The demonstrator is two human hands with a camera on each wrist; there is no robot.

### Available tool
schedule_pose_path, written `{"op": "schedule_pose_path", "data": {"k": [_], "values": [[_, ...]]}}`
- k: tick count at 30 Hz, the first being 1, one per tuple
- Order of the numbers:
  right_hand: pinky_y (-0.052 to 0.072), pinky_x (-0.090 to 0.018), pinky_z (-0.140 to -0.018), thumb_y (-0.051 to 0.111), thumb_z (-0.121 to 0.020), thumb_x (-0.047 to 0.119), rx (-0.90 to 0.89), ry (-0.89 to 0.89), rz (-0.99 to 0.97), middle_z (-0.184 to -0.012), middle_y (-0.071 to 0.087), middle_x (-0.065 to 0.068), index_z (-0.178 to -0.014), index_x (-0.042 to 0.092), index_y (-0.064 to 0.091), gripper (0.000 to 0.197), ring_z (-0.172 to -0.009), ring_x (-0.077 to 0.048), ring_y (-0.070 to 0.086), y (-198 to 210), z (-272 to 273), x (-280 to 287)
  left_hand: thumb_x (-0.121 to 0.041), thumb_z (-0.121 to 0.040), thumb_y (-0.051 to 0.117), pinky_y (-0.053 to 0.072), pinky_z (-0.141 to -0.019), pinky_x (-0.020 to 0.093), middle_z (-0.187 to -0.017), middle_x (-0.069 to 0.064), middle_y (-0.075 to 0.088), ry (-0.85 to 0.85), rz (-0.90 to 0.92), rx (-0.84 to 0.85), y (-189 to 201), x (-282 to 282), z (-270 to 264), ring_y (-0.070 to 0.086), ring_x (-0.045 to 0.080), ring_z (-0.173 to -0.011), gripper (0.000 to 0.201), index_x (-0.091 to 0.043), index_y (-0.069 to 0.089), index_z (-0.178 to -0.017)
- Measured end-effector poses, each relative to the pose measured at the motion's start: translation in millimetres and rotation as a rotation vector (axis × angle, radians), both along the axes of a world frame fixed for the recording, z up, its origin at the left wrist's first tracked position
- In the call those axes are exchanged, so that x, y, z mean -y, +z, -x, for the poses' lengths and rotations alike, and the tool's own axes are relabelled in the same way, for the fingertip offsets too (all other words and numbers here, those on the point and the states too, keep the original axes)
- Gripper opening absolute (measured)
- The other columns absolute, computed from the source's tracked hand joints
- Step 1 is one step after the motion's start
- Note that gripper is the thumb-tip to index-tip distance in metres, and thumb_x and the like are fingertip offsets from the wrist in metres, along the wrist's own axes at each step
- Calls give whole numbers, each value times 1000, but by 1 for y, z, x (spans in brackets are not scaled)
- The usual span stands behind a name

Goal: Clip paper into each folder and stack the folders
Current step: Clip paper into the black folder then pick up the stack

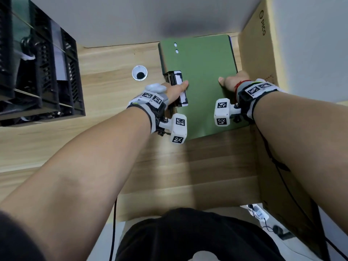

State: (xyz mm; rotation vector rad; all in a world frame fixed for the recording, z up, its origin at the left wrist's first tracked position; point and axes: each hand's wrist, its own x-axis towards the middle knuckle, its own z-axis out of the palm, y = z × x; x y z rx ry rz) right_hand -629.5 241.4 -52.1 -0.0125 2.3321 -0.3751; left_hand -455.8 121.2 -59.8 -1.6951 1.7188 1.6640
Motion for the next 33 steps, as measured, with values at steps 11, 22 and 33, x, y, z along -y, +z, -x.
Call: {"op": "schedule_pose_path", "data": {"k": [11,22,33], "values": [[36,-41,-107,51,-94,24,-170,180,-78,-145,39,-20,-143,1,34,56,-133,-34,40,-18,8,15,-66,-82,56,44,-102,49,-133,16,57,-60,18,26,15,-2,25,56,38,-117,85,-2,46,-138],[26,-45,-116,50,-99,23,-233,156,-124,-157,22,-17,-149,-2,21,63,-142,-34,27,-29,3,19,-81,-55,56,38,-110,47,-146,8,47,129,-56,-78,-36,14,38,46,32,-134,119,-15,30,-150],[43,-33,-98,53,-95,29,-163,440,27,-139,53,-16,-140,6,47,51,-124,-34,52,23,-14,12,-36,-99,47,41,-85,31,-104,8,53,-117,114,85,61,2,28,50,27,-94,29,-6,48,-100]]}}
